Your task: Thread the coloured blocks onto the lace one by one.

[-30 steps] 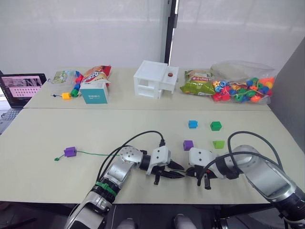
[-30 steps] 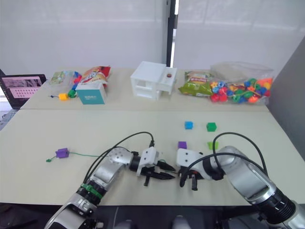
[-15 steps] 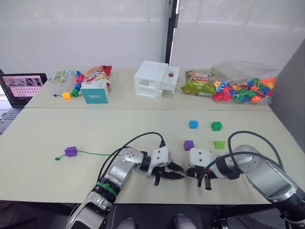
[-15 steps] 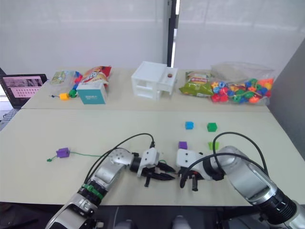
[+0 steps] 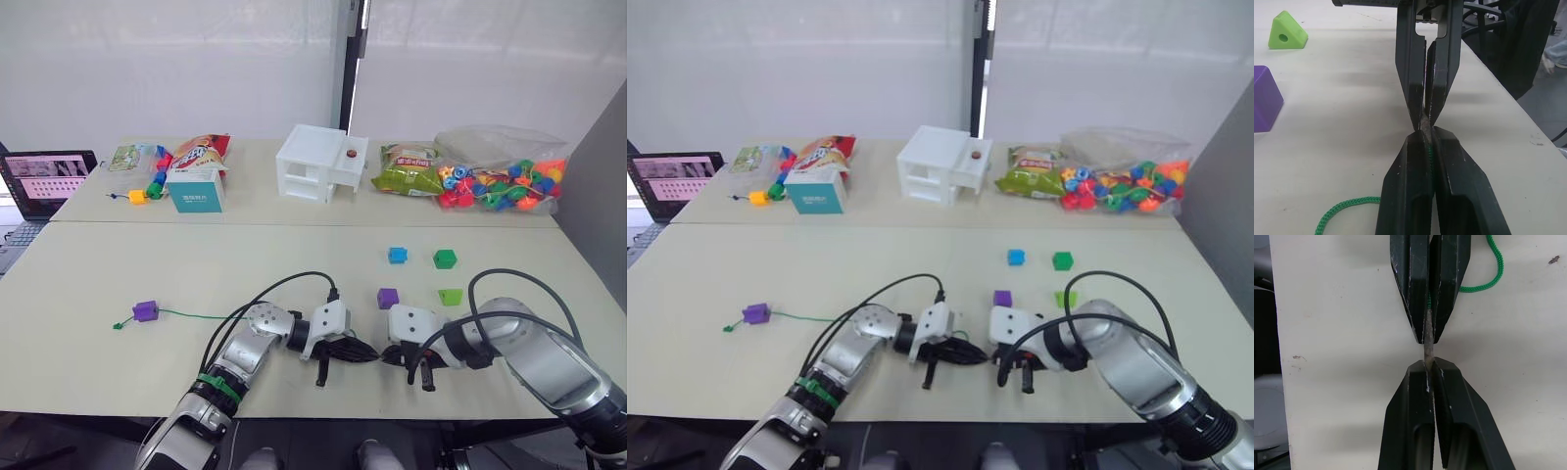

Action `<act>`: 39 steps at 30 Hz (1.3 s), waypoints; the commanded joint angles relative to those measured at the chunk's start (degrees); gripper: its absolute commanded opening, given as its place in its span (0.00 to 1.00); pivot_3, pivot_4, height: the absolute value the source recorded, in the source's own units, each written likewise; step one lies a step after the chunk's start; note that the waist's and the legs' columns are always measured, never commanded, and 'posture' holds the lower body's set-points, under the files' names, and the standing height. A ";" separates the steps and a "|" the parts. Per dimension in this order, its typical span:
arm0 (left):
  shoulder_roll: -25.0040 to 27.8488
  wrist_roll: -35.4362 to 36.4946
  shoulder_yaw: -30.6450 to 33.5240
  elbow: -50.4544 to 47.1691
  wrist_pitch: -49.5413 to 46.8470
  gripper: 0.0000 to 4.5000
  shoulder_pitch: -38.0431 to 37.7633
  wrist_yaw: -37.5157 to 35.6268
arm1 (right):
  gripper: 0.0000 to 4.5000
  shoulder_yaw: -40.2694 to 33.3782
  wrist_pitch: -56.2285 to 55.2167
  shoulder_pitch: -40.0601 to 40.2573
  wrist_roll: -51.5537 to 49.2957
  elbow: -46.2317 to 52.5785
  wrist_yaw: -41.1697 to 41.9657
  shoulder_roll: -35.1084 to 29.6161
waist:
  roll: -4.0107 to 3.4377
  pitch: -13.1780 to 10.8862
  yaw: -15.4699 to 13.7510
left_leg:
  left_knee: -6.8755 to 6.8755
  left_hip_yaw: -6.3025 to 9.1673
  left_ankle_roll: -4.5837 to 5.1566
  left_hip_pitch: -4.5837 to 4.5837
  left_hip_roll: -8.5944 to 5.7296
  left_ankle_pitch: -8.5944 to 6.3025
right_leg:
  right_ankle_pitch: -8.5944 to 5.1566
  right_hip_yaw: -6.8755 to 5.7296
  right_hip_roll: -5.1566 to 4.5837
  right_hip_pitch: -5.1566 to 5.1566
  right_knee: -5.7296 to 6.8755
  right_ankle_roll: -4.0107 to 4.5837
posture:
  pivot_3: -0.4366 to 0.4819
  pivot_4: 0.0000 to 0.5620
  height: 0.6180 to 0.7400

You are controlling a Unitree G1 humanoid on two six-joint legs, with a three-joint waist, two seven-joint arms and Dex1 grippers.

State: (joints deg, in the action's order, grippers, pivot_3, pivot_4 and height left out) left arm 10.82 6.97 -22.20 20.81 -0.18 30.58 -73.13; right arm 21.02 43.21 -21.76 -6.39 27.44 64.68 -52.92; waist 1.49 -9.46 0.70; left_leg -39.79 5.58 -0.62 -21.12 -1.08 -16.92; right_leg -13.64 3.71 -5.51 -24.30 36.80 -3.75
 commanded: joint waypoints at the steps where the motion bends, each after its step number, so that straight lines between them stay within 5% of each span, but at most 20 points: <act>1: -0.59 0.96 -0.20 -1.18 0.34 0.01 0.86 -0.45 | 0.00 -1.26 0.29 -0.56 -0.68 1.02 -0.39 -0.37 | 0.00 0.00 0.00 | 0.00 0.00 0.00 0.00 0.00 0.00 | 0.00 0.00 0.00 0.00 0.00 0.00 | 0.48 0.27 1.00; 8: -0.70 0.63 -0.20 -0.63 0.54 0.01 1.20 -0.13 | 0.00 -2.81 2.69 0.44 -2.52 2.93 -0.52 -1.22 | 0.00 0.00 -0.04 | 0.00 0.00 0.00 0.00 0.00 0.00 | 0.00 0.00 0.00 0.00 0.00 0.00 | 0.48 0.27 1.00; 9: -0.76 0.58 -0.17 -0.41 0.66 0.00 1.37 -0.09 | 0.15 -4.02 4.01 0.92 -3.78 3.72 -0.58 -1.44 | 0.00 0.00 -0.09 | 0.00 0.00 0.00 0.00 0.00 0.00 | 0.00 0.00 0.00 0.00 0.00 0.00 | 0.48 0.27 1.00; 15: -1.34 0.60 -0.09 1.28 2.66 0.00 1.80 -0.38 | 0.61 -16.45 9.49 6.10 -11.97 9.28 -1.78 -2.84 | 0.00 0.00 -0.49 | 0.00 0.01 0.01 -0.01 -0.01 0.00 | 0.00 0.00 -0.01 0.03 -0.03 0.00 | 0.48 0.27 1.00; 20: -2.15 0.67 0.07 3.05 3.63 0.00 2.80 -0.67 | 0.97 -33.86 13.66 14.71 -20.09 11.64 -5.88 2.61 | 0.02 -0.01 -1.10 | 0.00 0.01 0.03 0.00 -0.01 -0.02 | 0.01 0.00 0.00 0.06 -0.03 -0.01 | 0.48 0.27 1.00; 23: -2.65 0.95 0.24 4.03 4.20 0.00 3.35 -0.96 | 0.99 -44.16 12.33 17.52 -22.02 10.46 -14.70 12.43 | 0.02 -0.01 -1.31 | -0.01 -0.03 0.03 0.00 -0.02 -0.02 | 0.03 0.03 -0.01 0.09 -0.06 -0.04 | 0.48 0.27 1.00; 28: -2.84 1.16 0.37 4.68 4.65 0.00 3.30 -1.70 | 0.99 -48.82 7.94 20.25 -20.58 9.90 -23.77 19.52 | -0.03 0.02 -1.29 | -0.01 -0.04 0.03 0.03 -0.03 -0.01 | 0.03 0.03 -0.01 0.11 -0.03 -0.05 | 0.48 0.27 1.00; 39: -2.97 1.13 0.50 3.28 4.42 0.00 2.42 -1.17 | 0.99 -48.87 -6.13 25.12 -15.75 1.11 -34.45 26.29 | -0.15 0.08 -0.73 | 0.02 -0.03 0.03 0.05 -0.03 -0.01 | 0.03 0.04 0.00 0.11 -0.01 -0.05 | 0.48 0.27 1.00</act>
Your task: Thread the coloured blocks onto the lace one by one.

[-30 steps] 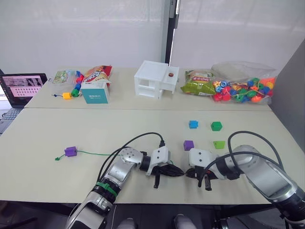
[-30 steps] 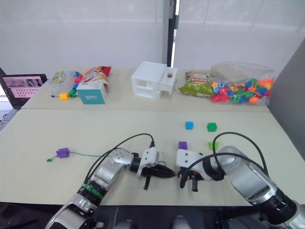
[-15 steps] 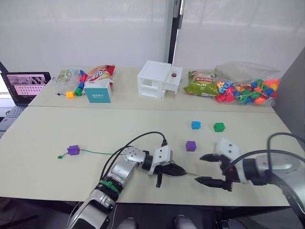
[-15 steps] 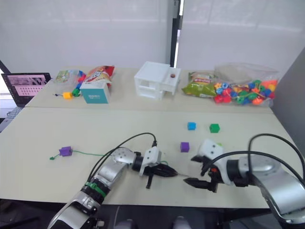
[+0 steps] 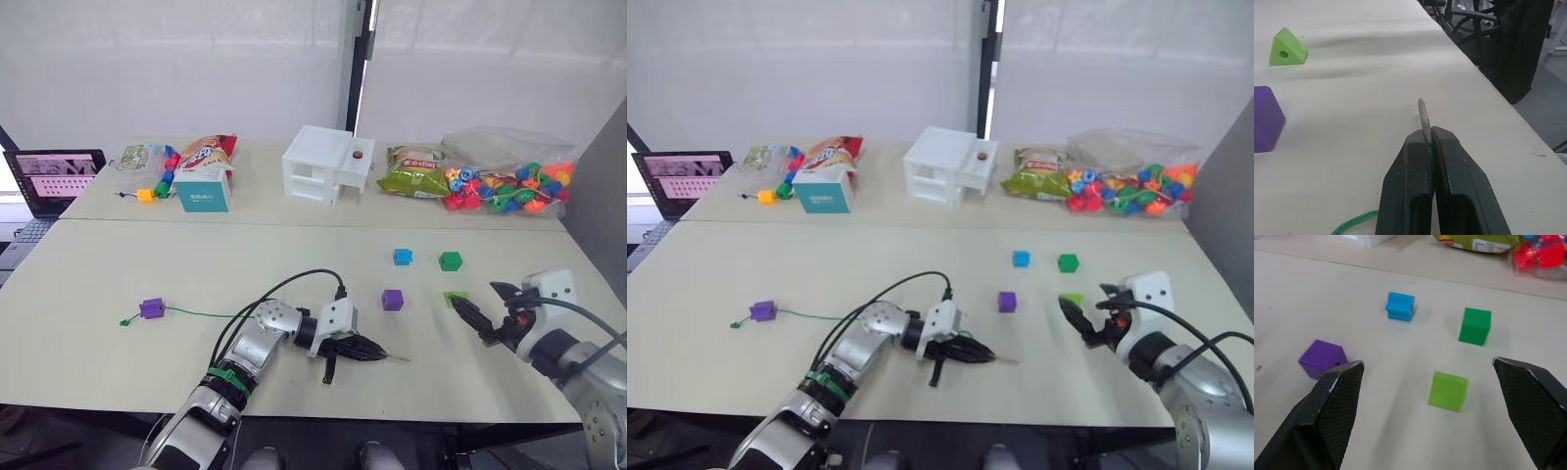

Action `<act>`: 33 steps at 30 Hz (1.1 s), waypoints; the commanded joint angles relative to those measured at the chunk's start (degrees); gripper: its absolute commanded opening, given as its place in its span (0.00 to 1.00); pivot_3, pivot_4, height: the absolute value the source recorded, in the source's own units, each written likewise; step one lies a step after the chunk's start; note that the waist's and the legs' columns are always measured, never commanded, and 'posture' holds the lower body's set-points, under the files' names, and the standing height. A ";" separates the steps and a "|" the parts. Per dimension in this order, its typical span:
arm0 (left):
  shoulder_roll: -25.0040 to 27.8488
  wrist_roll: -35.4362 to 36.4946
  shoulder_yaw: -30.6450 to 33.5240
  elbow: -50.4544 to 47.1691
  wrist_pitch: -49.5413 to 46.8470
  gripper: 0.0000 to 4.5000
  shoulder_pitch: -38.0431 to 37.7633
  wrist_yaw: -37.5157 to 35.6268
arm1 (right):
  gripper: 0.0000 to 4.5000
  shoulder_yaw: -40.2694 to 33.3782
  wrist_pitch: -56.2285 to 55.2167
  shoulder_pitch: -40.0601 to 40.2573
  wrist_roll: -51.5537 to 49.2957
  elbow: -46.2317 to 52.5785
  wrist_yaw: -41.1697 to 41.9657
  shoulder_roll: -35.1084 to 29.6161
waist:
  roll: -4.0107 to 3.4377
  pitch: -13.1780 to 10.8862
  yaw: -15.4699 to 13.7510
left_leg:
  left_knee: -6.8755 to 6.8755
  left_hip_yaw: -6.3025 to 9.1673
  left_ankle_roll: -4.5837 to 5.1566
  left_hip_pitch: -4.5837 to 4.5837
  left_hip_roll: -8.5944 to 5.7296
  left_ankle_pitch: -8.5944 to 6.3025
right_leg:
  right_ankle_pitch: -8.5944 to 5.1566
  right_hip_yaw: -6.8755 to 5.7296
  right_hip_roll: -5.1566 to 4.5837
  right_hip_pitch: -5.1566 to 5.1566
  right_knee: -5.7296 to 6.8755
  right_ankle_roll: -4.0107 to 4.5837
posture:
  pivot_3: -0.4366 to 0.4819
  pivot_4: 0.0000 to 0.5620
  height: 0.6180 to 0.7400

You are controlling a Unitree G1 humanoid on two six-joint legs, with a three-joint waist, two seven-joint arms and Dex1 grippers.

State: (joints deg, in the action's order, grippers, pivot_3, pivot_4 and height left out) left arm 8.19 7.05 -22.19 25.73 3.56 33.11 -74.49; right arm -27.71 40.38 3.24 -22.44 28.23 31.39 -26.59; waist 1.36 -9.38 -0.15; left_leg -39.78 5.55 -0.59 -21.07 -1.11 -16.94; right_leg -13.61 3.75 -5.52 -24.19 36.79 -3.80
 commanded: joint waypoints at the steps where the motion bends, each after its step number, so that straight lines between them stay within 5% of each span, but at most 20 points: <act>1: -0.19 1.02 0.58 -1.88 0.64 0.00 -0.26 0.38 | 0.99 0.29 -3.96 -0.17 0.39 -0.64 -1.99 0.54 | -0.03 0.01 0.21 | 0.00 0.00 0.00 0.00 0.00 0.00 | 0.00 0.00 0.00 0.00 0.00 0.00 | 0.48 0.27 1.00; 24: 0.59 1.02 1.47 -4.89 -0.77 0.00 -0.88 3.61 | 0.99 12.14 -9.18 -12.60 6.36 -21.91 -11.41 3.00 | -0.13 0.04 1.03 | 0.04 0.02 0.00 0.03 0.00 0.00 | 0.00 0.01 0.01 0.00 0.01 0.00 | 0.48 0.27 1.00; 27: 0.69 0.95 1.40 -4.76 -0.57 0.00 -0.80 3.64 | 0.83 11.89 -9.66 -13.48 6.09 -23.64 -12.10 3.79 | -0.13 0.04 1.06 | 0.05 0.02 0.00 0.04 0.01 0.00 | 0.00 0.01 0.02 -0.01 0.02 0.00 | 0.48 0.27 1.00; 33: 0.65 0.86 1.16 -4.47 -0.17 0.00 -0.65 3.56 | 0.36 11.36 -9.94 -13.56 5.32 -23.83 -12.70 4.72 | -0.14 0.04 1.14 | 0.05 0.03 0.00 0.04 0.01 0.00 | 0.00 0.01 0.02 -0.02 0.05 0.00 | 0.48 0.27 1.00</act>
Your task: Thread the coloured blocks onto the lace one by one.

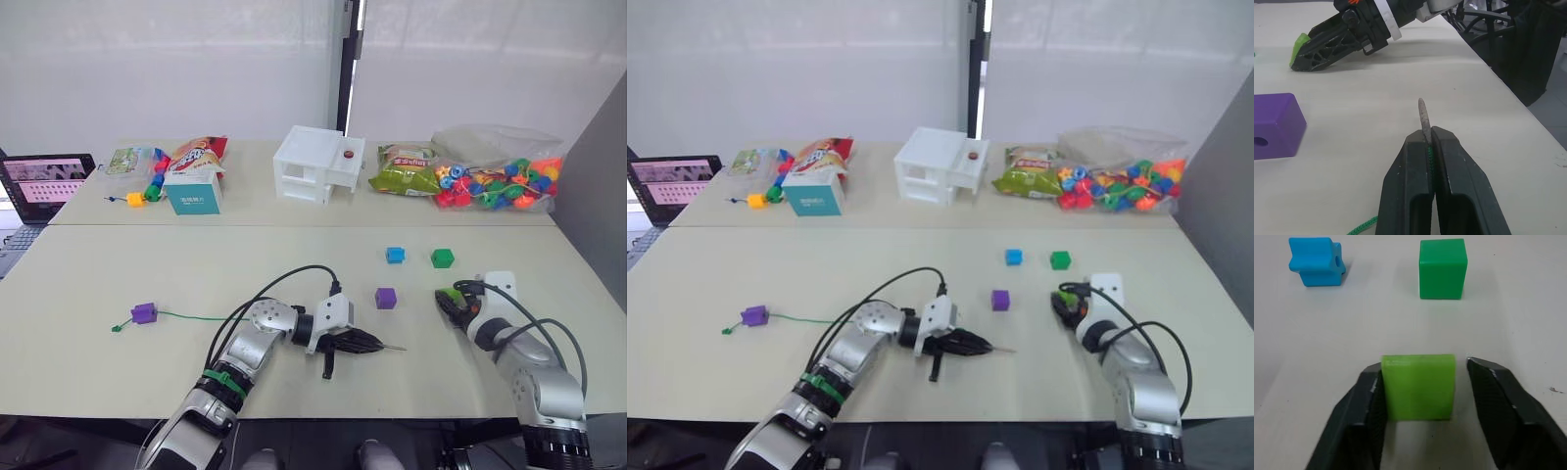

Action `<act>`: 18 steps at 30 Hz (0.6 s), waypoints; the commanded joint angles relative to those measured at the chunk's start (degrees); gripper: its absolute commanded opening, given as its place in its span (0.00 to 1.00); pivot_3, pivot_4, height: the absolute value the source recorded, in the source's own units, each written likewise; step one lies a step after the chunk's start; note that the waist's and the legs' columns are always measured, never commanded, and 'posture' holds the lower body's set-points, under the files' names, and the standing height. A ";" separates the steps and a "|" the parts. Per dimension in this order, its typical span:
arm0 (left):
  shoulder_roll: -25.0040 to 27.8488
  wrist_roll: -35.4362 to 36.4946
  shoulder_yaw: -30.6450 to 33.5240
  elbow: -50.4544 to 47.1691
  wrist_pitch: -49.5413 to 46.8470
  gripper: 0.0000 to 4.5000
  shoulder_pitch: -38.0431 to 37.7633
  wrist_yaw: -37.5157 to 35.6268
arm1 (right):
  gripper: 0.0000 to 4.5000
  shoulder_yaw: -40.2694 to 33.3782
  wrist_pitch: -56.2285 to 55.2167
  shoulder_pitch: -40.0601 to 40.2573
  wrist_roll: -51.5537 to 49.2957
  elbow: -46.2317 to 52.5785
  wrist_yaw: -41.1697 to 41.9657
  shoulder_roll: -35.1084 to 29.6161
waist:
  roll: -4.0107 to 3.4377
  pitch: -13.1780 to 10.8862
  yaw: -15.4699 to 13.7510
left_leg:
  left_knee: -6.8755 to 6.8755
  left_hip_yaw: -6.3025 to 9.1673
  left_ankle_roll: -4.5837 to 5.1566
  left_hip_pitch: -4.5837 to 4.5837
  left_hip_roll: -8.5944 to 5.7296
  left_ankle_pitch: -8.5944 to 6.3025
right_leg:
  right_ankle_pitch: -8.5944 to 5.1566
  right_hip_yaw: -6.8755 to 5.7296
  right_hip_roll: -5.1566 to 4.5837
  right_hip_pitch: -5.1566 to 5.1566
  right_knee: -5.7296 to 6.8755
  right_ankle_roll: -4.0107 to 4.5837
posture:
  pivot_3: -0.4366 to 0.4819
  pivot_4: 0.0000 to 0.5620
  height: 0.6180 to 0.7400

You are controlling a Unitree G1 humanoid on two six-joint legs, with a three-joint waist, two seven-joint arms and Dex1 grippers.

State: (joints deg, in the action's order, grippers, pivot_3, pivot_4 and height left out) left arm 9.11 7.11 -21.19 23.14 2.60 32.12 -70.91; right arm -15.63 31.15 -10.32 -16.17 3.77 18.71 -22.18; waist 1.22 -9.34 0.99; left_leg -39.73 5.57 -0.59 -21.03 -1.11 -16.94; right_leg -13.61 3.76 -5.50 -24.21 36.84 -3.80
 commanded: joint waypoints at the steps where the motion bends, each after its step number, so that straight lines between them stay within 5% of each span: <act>1: -0.30 0.78 0.10 -1.77 1.02 0.00 0.35 -0.13 | 0.29 -0.78 -0.51 0.24 -1.10 1.12 -0.23 0.48 | 0.00 0.00 -0.01 | 0.00 0.00 0.00 0.00 0.00 0.00 | 0.00 0.00 0.00 0.00 -0.01 0.00 | 0.48 0.27 1.00; 18: -1.25 0.98 -0.22 1.80 2.57 0.00 0.96 -2.87 | 0.26 1.77 11.42 25.40 -6.41 36.67 -9.36 10.43 | -0.09 0.04 0.06 | 0.01 0.05 0.00 0.01 0.02 0.00 | -0.01 0.00 0.05 0.00 -0.01 0.00 | 0.48 0.27 1.00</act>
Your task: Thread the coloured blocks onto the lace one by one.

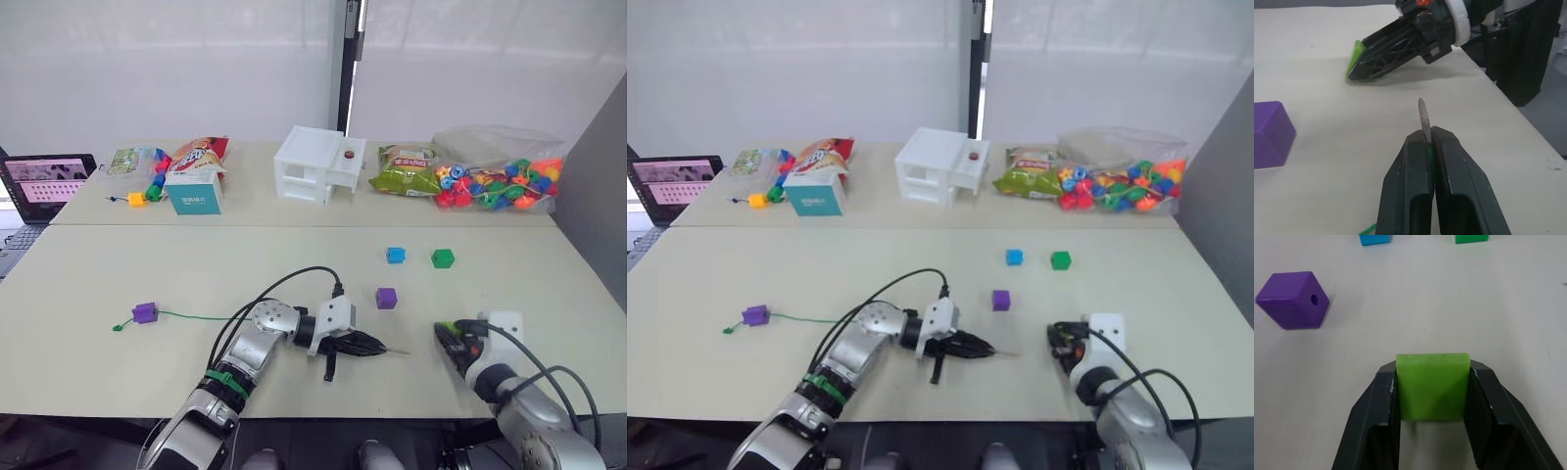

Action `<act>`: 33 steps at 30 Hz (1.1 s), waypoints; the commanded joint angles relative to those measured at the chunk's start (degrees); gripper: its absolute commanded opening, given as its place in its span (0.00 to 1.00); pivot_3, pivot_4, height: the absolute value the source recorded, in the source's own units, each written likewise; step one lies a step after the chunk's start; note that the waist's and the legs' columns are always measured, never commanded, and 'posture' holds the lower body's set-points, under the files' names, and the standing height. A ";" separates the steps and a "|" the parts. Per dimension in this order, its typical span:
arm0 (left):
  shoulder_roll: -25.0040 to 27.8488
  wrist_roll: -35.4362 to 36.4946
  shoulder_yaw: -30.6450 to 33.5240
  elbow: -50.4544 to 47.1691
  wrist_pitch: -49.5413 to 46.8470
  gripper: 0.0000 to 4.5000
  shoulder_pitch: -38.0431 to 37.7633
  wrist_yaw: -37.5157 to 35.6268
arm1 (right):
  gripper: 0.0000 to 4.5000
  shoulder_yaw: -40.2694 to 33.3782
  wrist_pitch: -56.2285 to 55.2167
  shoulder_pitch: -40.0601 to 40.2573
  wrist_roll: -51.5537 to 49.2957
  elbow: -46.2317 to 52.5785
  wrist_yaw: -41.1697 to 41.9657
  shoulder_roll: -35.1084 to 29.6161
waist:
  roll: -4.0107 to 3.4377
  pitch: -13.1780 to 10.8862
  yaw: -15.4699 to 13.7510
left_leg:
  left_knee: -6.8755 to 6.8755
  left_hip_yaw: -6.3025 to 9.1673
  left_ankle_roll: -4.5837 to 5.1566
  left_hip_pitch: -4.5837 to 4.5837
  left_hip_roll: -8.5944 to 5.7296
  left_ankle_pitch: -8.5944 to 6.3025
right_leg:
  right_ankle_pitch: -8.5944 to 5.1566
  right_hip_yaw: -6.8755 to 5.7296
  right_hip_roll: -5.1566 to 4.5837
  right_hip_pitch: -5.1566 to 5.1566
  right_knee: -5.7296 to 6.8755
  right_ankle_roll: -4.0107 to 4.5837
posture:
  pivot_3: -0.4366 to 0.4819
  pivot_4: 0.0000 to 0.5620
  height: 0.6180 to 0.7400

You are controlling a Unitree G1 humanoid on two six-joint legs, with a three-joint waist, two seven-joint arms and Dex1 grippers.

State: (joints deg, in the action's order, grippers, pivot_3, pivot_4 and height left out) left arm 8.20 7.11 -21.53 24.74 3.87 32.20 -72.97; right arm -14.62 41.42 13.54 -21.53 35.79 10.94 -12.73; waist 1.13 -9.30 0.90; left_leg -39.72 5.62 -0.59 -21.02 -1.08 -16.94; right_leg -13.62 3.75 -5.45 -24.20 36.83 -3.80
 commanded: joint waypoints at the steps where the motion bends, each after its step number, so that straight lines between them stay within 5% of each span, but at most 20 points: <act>1: -0.31 0.92 0.14 0.50 1.33 0.00 1.09 -1.12 | 0.26 1.61 1.32 2.65 -0.84 5.28 -2.04 1.62 | 0.00 0.00 0.19 | -0.01 -0.01 0.00 -0.01 0.00 0.00 | 0.00 0.00 0.00 0.00 -0.02 0.00 | 0.48 0.27 1.00; 10: 0.70 0.59 0.19 2.29 2.12 0.00 2.42 -3.93 | 0.26 6.87 2.06 7.56 -0.53 8.82 -5.29 5.12 | -0.01 0.00 -0.42 | 0.01 0.08 -0.01 0.00 0.00 0.00 | -0.01 -0.04 0.01 0.02 -0.01 0.01 | 0.48 0.27 1.00; 12: 0.94 0.68 0.30 2.23 2.09 0.00 2.43 -4.14 | 0.49 6.25 2.39 7.28 -1.47 8.58 -5.97 6.12 | -0.01 0.00 -0.51 | 0.03 0.17 -0.01 -0.02 0.00 0.00 | -0.01 -0.11 0.02 0.02 -0.02 0.01 | 0.48 0.27 1.00; 19: 1.50 0.72 0.38 1.39 1.58 0.00 1.97 -4.26 | 1.00 1.02 4.03 4.89 -9.50 10.86 -2.01 2.81 | -0.01 0.00 -0.73 | 0.02 0.25 -0.01 -0.04 0.00 0.01 | -0.01 -0.17 0.01 0.05 -0.05 0.02 | 0.48 0.27 1.00; 22: 1.76 0.78 0.45 1.14 1.42 0.00 1.77 -4.17 | 1.00 -2.89 5.75 3.65 -14.40 11.41 -0.08 -0.34 | -0.01 0.00 -0.38 | 0.01 0.21 -0.01 -0.04 0.00 0.00 | -0.01 -0.16 0.00 0.08 -0.08 0.01 | 0.48 0.27 1.00; 27: 1.67 0.74 0.89 0.43 1.10 0.00 1.39 -2.44 | 1.00 -12.15 4.93 -4.85 -19.39 3.66 8.36 -14.02 | 0.00 -0.02 -0.02 | -0.02 0.06 0.00 -0.01 -0.01 0.01 | -0.01 -0.04 -0.01 0.15 -0.14 0.01 | 0.48 0.27 1.00; 33: 1.72 1.54 1.29 -2.98 -1.09 0.00 0.00 -0.72 | 1.00 -3.54 -2.44 -8.53 -11.87 -5.77 30.90 -35.80 | -0.03 -0.03 0.03 | -0.02 0.02 0.01 -0.02 -0.01 0.00 | -0.01 0.00 0.01 0.14 -0.11 0.00 | 0.48 0.27 1.00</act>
State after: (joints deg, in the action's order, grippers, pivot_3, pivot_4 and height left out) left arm 10.00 7.19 -20.98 24.22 3.26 32.49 -74.24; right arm -19.91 42.62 5.39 -35.29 30.43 35.23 -46.06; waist 1.10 -9.33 0.92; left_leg -39.73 5.63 -0.57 -21.04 -1.10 -16.94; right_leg -13.63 3.75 -5.43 -24.07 36.71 -3.80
